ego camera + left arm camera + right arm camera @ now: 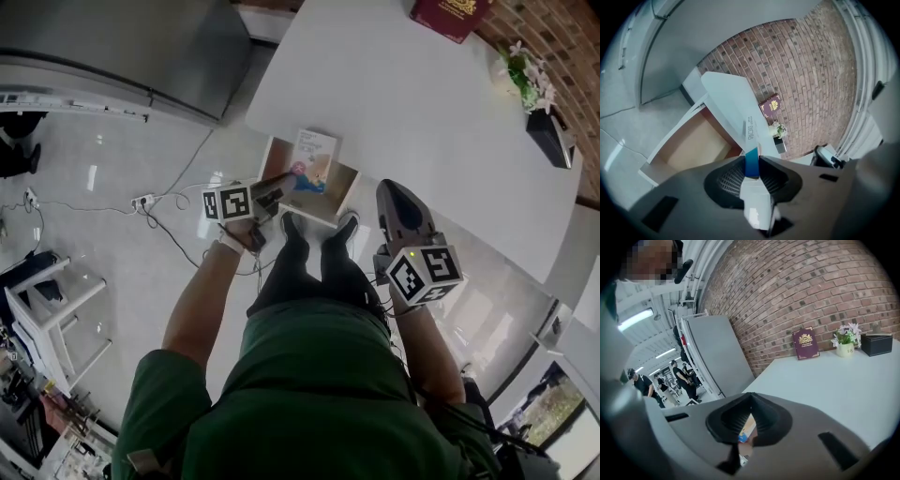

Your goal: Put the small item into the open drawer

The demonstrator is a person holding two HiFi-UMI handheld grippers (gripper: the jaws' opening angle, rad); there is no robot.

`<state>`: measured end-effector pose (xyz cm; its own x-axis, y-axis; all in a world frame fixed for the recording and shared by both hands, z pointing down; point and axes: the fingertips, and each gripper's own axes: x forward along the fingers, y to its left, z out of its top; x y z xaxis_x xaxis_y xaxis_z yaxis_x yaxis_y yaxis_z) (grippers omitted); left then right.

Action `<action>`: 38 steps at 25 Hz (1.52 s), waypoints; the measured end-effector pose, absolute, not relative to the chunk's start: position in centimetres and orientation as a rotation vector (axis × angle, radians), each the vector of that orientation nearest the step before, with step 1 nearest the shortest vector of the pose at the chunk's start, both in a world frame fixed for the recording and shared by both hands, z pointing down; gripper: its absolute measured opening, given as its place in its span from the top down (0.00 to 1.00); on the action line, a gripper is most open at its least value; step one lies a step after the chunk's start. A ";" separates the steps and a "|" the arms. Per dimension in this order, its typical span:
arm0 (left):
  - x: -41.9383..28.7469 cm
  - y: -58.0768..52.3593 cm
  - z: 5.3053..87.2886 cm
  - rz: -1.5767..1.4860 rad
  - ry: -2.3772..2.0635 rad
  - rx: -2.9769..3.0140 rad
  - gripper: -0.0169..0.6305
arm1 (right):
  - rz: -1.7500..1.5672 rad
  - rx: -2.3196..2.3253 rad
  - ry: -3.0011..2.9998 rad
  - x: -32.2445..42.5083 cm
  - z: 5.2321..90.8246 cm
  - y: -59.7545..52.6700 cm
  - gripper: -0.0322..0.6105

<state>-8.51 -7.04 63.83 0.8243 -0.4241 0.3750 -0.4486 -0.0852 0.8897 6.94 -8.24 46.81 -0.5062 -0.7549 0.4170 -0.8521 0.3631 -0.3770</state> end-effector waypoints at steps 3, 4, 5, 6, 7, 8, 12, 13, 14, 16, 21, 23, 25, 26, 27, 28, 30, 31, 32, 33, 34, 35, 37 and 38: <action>-10.2 -5.5 63.6 0.045 -0.686 1.736 0.84 | 0.836 1.409 -2.458 5.6 47.1 -8.5 0.95; -10.6 -5.0 63.7 0.050 -0.686 1.741 0.84 | 0.835 1.394 -2.461 5.2 47.3 -8.6 0.94; -10.9 -4.6 63.9 0.053 -0.687 1.741 0.84 | 0.834 1.379 -2.465 4.9 47.4 -8.8 0.94; -11.3 -4.1 64.1 0.054 -0.690 1.738 0.85 | 0.833 1.365 -2.469 4.5 47.6 -9.0 0.94; -11.8 -3.7 64.4 0.057 -0.700 1.736 0.85 | 0.832 1.352 -2.473 4.1 47.6 -9.1 0.94; -12.5 -3.3 64.6 0.063 -0.721 1.739 0.85 | 0.830 1.340 -2.477 3.6 47.7 -9.1 0.94; -14.1 -1.3 65.3 0.040 -0.750 1.728 0.85 | 0.824 1.291 -2.489 1.7 47.8 -8.8 0.94; -14.0 -0.7 65.7 0.028 -0.728 1.705 0.85 | 0.823 1.283 -2.490 1.4 47.9 -8.8 0.94; -13.9 -0.2 66.2 0.026 -0.714 1.685 0.85 | 0.823 1.278 -2.489 1.1 47.9 -8.7 0.95; -14.0 0.2 67.4 0.046 -0.716 1.661 0.85 | 0.825 1.277 -2.485 0.9 47.9 -8.6 0.95; -14.1 -0.8 70.7 0.186 -0.769 1.655 0.85 | 0.840 1.311 -2.454 1.7 48.4 -8.1 0.95; -13.6 -1.5 72.2 0.272 -0.776 1.666 0.85 | 0.849 1.336 -2.435 2.8 48.8 -8.0 0.94; -13.1 -2.3 73.6 0.364 -0.777 1.681 0.85 | 0.862 1.368 -2.410 4.1 49.2 -7.8 0.94; -12.8 -2.7 74.3 0.411 -0.777 1.688 0.85 | 0.869 1.387 -2.396 4.8 49.4 -7.7 0.94; -12.6 -3.1 75.0 0.459 -0.775 1.697 0.85 | 0.877 1.405 -2.382 5.4 49.6 -7.6 0.94; -12.3 -3.5 75.6 0.509 -0.771 1.709 0.85 | 0.883 1.423 -2.369 6.1 49.8 -7.4 0.94; -11.7 -4.1 76.8 0.617 -0.750 1.739 0.85 | 0.896 1.460 -2.346 7.3 50.3 -7.1 0.94; -11.4 -4.2 77.4 0.674 -0.733 1.757 0.85 | 0.905 1.478 -2.333 7.9 50.5 -6.9 0.94; -11.0 -4.4 77.9 0.731 -0.714 1.775 0.85 | 0.916 1.497 -2.320 8.5 50.9 -6.6 0.94; -10.7 -4.4 78.5 0.787 -0.693 1.792 0.85 | 0.929 1.515 -2.305 9.1 51.2 -6.3 0.94; -10.3 -4.5 79.0 0.843 -0.671 1.810 0.85 | 0.944 1.534 -2.291 9.7 51.6 -6.0 0.94; -9.8 -4.5 79.6 0.896 -0.648 1.827 0.85 | 0.958 1.552 -2.278 10.3 52.0 -5.8 0.94; -8.8 -4.8 80.9 0.992 -0.603 1.863 0.85 | 0.982 1.579 -2.257 11.4 52.8 -5.3 0.94; -8.4 -5.0 81.4 1.033 -0.583 1.881 0.85 | 0.992 1.588 -2.249 11.9 53.2 -5.1 0.94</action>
<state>-8.38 -4.97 81.42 0.5424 0.0125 0.8400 -0.7255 -0.4972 0.4759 11.95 -5.12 53.22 -0.3945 -0.7521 0.5279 -0.8970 0.1906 -0.3988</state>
